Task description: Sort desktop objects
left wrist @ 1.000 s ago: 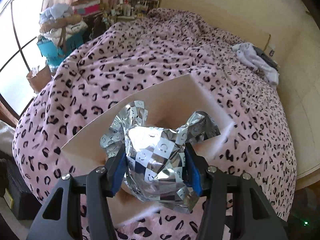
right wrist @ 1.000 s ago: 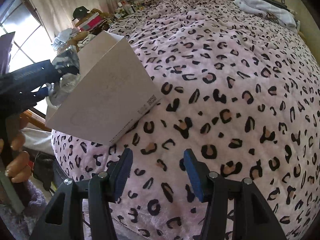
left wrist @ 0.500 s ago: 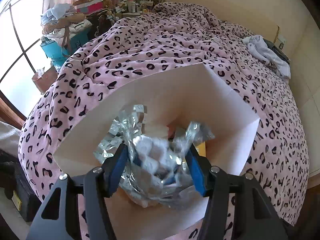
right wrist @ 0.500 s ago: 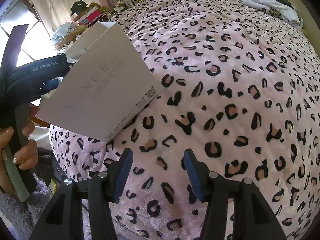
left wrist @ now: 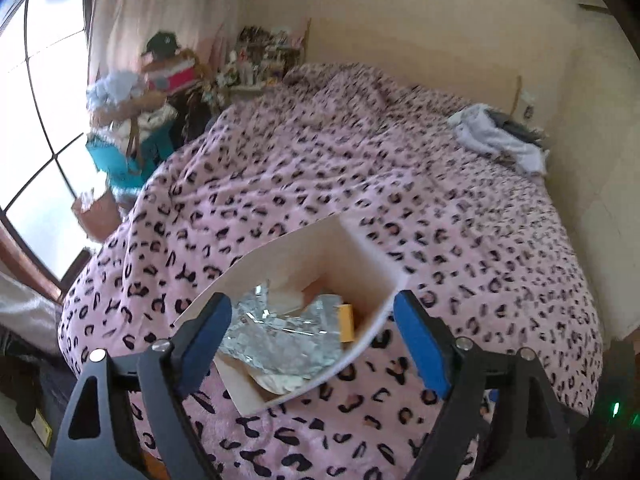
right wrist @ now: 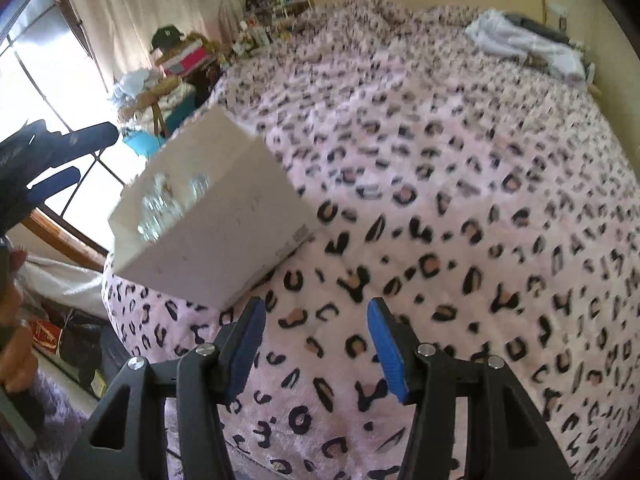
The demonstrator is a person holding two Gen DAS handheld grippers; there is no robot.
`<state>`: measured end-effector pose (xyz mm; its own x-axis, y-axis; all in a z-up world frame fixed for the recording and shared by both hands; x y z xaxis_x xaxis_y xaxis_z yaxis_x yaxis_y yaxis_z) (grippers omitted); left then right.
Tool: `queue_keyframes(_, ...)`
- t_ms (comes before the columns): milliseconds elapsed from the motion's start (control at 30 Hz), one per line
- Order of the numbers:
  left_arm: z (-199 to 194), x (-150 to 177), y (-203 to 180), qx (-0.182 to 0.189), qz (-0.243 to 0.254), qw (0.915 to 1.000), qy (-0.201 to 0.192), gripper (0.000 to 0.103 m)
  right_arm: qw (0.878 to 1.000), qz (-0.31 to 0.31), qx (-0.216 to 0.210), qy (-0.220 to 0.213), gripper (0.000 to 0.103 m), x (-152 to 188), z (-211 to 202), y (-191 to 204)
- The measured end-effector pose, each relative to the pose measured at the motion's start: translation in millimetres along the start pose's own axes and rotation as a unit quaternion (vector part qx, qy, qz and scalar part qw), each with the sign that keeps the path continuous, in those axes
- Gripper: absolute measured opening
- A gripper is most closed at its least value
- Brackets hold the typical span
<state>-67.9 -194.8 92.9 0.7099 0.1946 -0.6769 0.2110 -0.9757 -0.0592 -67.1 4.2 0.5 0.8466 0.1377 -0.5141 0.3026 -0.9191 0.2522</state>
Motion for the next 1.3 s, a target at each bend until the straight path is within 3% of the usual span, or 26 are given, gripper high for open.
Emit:
queue_keyframes(267,-48.3,39.1,-52.6,0.032,0.038,0.9987,-0.015,0.091,0.997,0.019,0.047,-0.066,0.054,10.6,-65.2,-23.7)
queue_keyframes(467,-33.0,88.0,-86.1,0.038,0.055,0.9974,0.027,0.091,0.99,0.045,0.107,-0.08,0.056,45.2,-84.8,-46.8)
queue_keyframes(600,-20.2,113.4,-91.6,0.023,0.053,0.9972,0.048,0.091,0.99,0.055,0.108,-0.076,0.056,61.8,-76.1,-51.4)
queue_keyframes(933,-6.4,137.4,-25.2,-0.048,-0.007,0.9966,0.067,0.091,0.993,0.023,0.1,-0.049,0.056,57.7,-22.6,-4.1)
queue_keyframes(1300,-5.2,116.1,72.6,-0.107,-0.072,0.9898,0.061,0.091,0.989,-0.066,0.12,-0.055,0.056,16.1,8.7,97.8)
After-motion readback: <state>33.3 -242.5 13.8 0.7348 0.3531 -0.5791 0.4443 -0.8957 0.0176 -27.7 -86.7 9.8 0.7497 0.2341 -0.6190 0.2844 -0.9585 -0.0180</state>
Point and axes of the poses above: each gripper's, at about its wrist camera, not at the fingertips, and z roughly the way its jaws point, y to its left, x to its underside, the point moved 4 cm from there along z, roughly the way its jaws point
